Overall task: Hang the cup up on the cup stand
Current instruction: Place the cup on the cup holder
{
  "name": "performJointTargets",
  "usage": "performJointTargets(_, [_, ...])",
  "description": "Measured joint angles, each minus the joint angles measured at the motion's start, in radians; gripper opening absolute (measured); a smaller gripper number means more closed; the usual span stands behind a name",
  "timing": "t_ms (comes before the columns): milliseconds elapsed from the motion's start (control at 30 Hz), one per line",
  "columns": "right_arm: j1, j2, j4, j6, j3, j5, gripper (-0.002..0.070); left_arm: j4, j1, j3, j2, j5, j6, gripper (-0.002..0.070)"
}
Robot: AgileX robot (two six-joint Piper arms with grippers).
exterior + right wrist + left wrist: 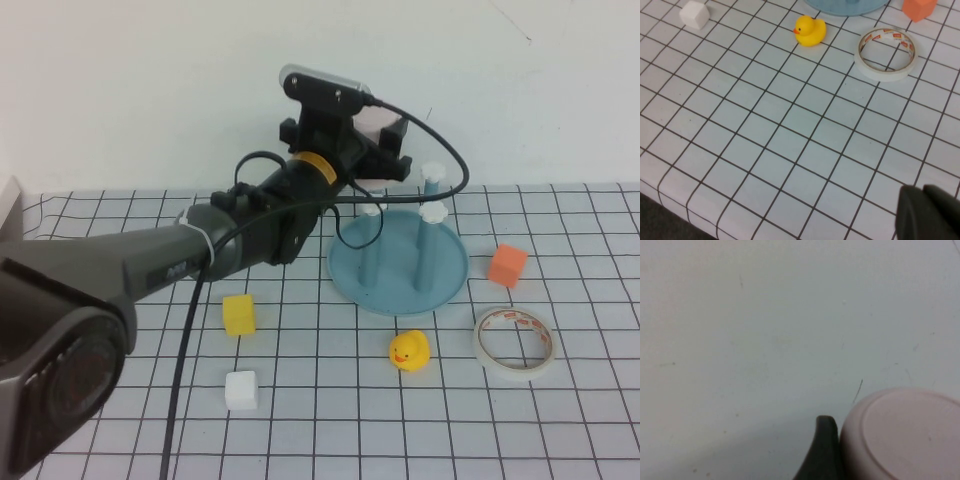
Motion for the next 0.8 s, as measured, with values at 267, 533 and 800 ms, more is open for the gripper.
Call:
performJointTargets(267, [0.0, 0.0, 0.0, 0.0, 0.0, 0.0, 0.0, 0.008, 0.0, 0.0, 0.033, -0.022, -0.012, 0.0553])
performJointTargets(533, [0.0, 0.0, 0.0, 0.0, 0.0, 0.0, 0.0, 0.019, 0.0, -0.001, 0.033, -0.01, -0.013, 0.0553])
performJointTargets(800, [0.0, 0.0, 0.0, 0.0, 0.0, 0.0, 0.0, 0.058, -0.004, -0.001, 0.033, 0.078, -0.048, 0.0553])
